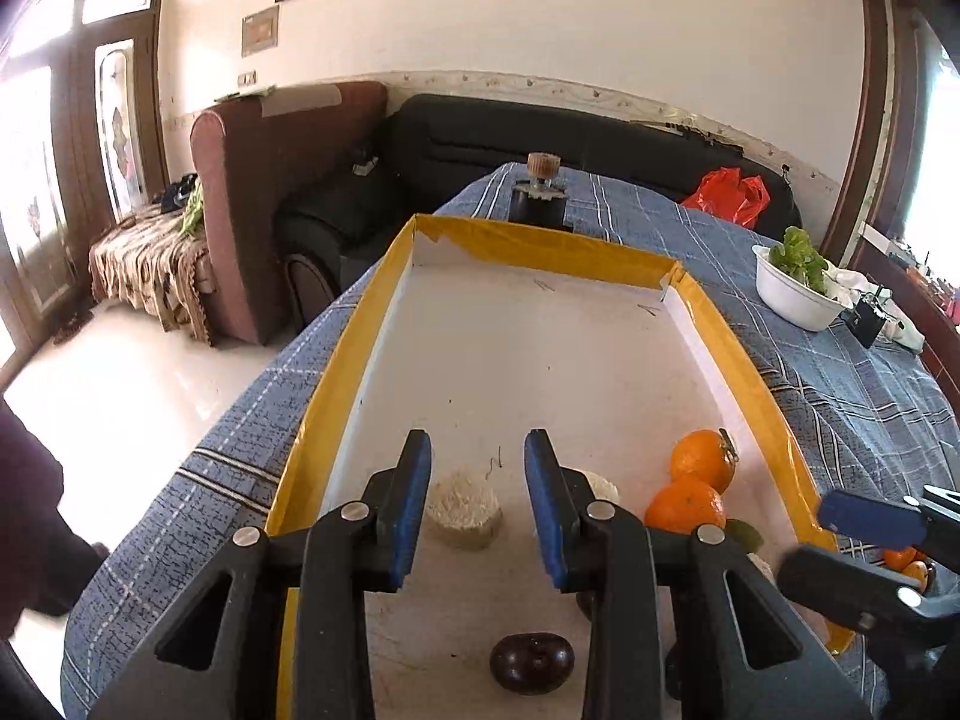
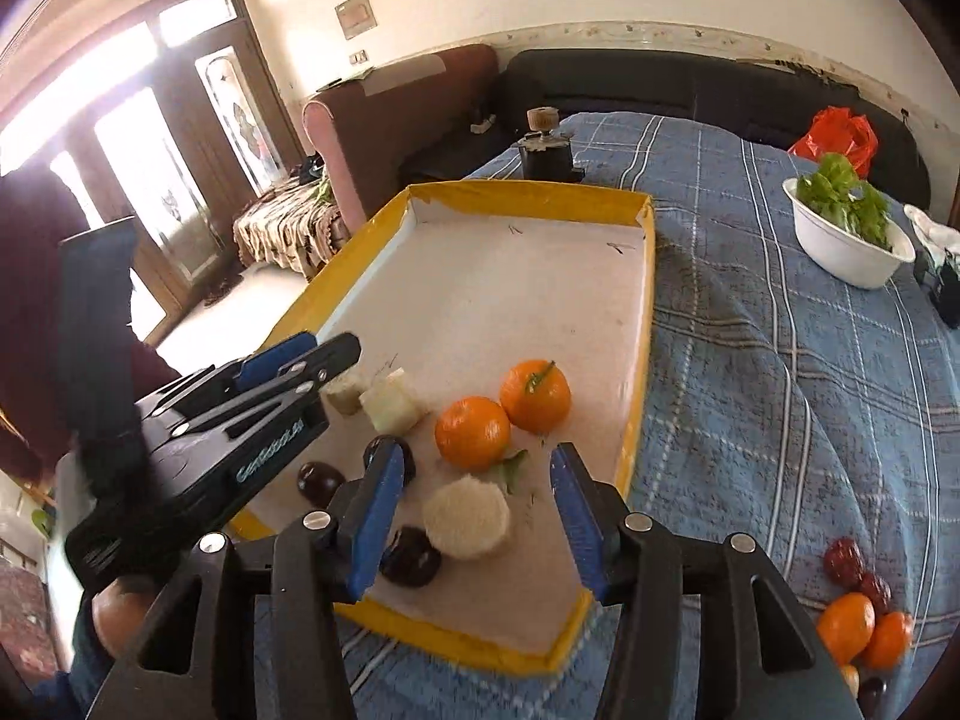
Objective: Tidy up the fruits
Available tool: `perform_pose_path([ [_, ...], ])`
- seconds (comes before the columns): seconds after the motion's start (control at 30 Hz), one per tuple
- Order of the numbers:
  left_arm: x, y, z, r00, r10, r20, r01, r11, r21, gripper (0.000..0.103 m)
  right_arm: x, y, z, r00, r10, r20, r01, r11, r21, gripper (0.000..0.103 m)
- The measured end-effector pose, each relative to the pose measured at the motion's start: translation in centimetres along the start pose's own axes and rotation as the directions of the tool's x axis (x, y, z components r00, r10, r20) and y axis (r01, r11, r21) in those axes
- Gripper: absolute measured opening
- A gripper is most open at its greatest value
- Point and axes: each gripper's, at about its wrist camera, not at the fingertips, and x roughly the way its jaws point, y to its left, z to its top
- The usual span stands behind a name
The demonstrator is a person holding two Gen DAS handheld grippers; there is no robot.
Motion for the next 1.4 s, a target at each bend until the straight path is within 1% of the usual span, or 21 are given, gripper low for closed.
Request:
perform_pose_path([
  [0.13,-0.3,-0.2,0.0,1.000,0.011,0.018,-0.012,1.000,0.015,0.037,-2.2,-0.3,-1.4,1.000,0.014,0.015,-0.014,1.000,-0.019,0.057],
  [0.23,-0.5,-0.4,0.1,0.999,0.016,0.032,-0.017,1.000,0.025,0.044,-4.0,-0.8,-2.4,0.999,0.020,0.045,-0.018,0.999,-0.036,0.062],
  [0.33,-0.7,-0.6,0.2,0.999,0.021,0.050,-0.023,0.999,0.030,0.050,-5.1,-1.6,-3.2,0.997,0.010,0.078,-0.007,0.999,-0.043,0.064],
  [0.4,-1.0,-0.6,0.2,0.997,0.028,0.067,-0.030,0.999,0.031,0.056,-5.4,-2.5,-3.7,0.995,0.009,0.099,-0.007,1.000,-0.027,0.065],
  [0.43,-1.1,-0.6,0.2,0.997,0.033,0.075,-0.036,0.999,0.031,0.057,-5.3,-3.0,-3.8,0.995,0.014,0.104,-0.013,1.000,-0.013,0.065],
  [0.5,-1.3,-0.6,0.2,0.995,0.037,0.090,-0.040,0.999,0.030,0.063,-5.0,-4.0,-4.0,0.994,0.035,0.104,-0.038,0.999,0.022,0.065],
  [0.53,-1.4,-0.6,0.3,0.994,0.045,0.097,-0.048,0.998,0.030,0.064,-4.7,-4.4,-4.2,0.994,0.046,0.102,-0.050,0.998,0.036,0.065],
  [0.63,-1.5,-0.6,0.3,0.991,0.075,0.110,-0.079,0.996,0.031,0.066,-4.3,-5.4,-4.2,0.995,0.048,0.091,-0.053,0.997,0.052,0.065],
  [0.67,-1.6,-0.6,0.3,0.989,0.090,0.115,-0.094,0.995,0.031,0.067,-4.3,-5.5,-4.2,0.994,0.053,0.092,-0.059,0.997,0.057,0.065],
  [0.73,-1.7,-0.6,0.5,0.985,0.120,0.128,-0.125,0.992,0.030,0.074,-4.5,-5.5,-4.2,0.993,0.061,0.098,-0.067,0.996,0.061,0.065],
  [0.77,-1.8,-0.6,0.5,0.981,0.139,0.138,-0.144,0.989,0.027,0.081,-4.6,-5.5,-4.3,0.993,0.060,0.100,-0.066,0.996,0.060,0.066],
  [0.8,-2.1,-0.5,0.6,0.974,0.164,0.158,-0.169,0.985,0.021,0.085,-4.6,-5.4,-4.3,0.993,0.057,0.102,-0.063,0.996,0.056,0.066],
  [0.83,-2.4,-0.5,0.6,0.967,0.185,0.175,-0.191,0.982,0.016,0.087,-4.7,-5.3,-4.3,0.993,0.054,0.104,-0.060,0.997,0.051,0.067],
  [0.9,-2.8,-0.4,0.7,0.959,0.203,0.197,-0.209,0.978,0.006,0.092,-4.7,-5.2,-4.3,0.992,0.056,0.109,-0.061,0.997,0.045,0.067],
  [1.0,-3.0,-0.1,0.8,0.956,0.212,0.205,-0.214,0.977,-0.009,0.093,-4.9,-5.0,-4.3,0.992,0.055,0.115,-0.059,0.998,0.037,0.069],
  [1.17,-2.7,0.5,0.9,0.963,0.198,0.182,-0.195,0.980,-0.030,0.093,-4.8,-4.9,-4.3,0.992,0.049,0.115,-0.053,0.998,0.030,0.069],
  [1.4,-2.4,1.0,1.0,0.967,0.194,0.165,-0.188,0.981,-0.053,0.093,-4.6,-5.0,-4.3,0.993,0.050,0.107,-0.054,0.998,0.031,0.069],
])
